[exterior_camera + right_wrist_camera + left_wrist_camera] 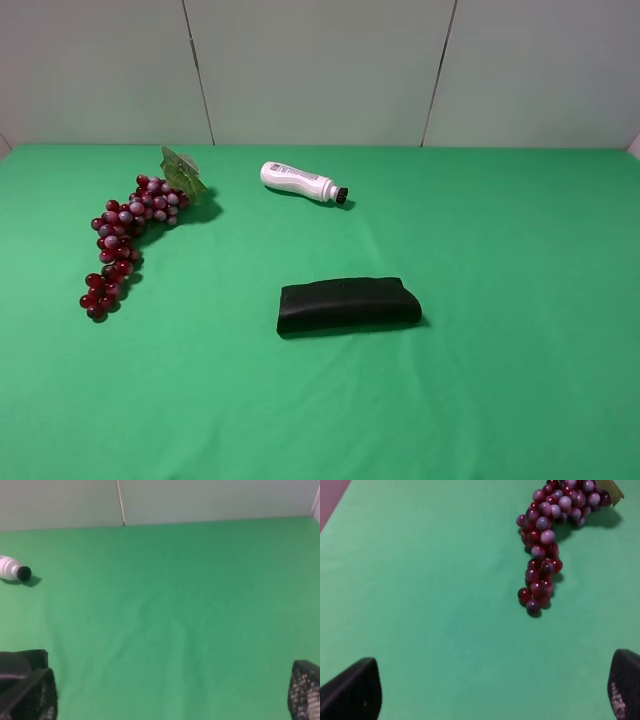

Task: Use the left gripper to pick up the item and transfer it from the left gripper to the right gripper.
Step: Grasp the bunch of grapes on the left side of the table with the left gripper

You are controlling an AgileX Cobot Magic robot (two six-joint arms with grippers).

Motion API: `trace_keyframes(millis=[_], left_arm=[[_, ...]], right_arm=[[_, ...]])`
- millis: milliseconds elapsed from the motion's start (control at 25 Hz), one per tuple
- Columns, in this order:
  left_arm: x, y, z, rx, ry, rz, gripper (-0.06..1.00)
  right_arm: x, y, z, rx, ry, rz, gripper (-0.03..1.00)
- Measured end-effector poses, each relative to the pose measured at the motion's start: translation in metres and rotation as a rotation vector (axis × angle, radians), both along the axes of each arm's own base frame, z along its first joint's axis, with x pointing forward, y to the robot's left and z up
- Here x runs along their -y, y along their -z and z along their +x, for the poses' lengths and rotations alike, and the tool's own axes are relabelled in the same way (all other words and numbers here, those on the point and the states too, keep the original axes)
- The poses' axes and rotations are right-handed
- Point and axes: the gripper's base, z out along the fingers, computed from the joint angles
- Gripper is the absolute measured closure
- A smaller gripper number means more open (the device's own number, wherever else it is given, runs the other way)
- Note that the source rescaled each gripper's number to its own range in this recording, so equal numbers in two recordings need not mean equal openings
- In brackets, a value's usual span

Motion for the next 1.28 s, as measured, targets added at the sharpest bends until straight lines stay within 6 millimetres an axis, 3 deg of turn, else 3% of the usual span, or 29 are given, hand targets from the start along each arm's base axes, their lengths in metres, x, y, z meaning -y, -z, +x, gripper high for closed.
trace_keyframes(millis=[880, 1080, 1280], left_arm=[[0.0, -0.002, -0.001, 0.004, 0.002, -0.002, 0.06], [0.0, -0.021, 0.007, -0.098, -0.001, -0.01, 0.06], [-0.002, -0.049, 0.035, -0.198, 0.001, -0.013, -0.03]], right_arm=[[0.0, 0.0, 0.0, 0.0, 0.0, 0.0, -0.03], [0.0, 0.0, 0.0, 0.0, 0.0, 0.0, -0.03], [0.0, 0.0, 0.0, 0.0, 0.0, 0.0, -0.03]])
